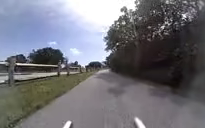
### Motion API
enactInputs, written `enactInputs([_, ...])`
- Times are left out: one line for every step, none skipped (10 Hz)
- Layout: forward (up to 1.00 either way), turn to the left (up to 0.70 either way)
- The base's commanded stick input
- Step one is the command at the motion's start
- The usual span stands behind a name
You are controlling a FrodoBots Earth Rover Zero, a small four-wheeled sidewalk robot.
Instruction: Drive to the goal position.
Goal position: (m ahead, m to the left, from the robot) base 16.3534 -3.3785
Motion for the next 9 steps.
enactInputs([0.50, 0.00])
enactInputs([0.50, 0.00])
enactInputs([0.50, 0.00])
enactInputs([0.50, 0.00])
enactInputs([0.50, 0.00])
enactInputs([0.50, 0.00])
enactInputs([0.50, 0.00])
enactInputs([0.50, 0.00])
enactInputs([0.50, 0.00])
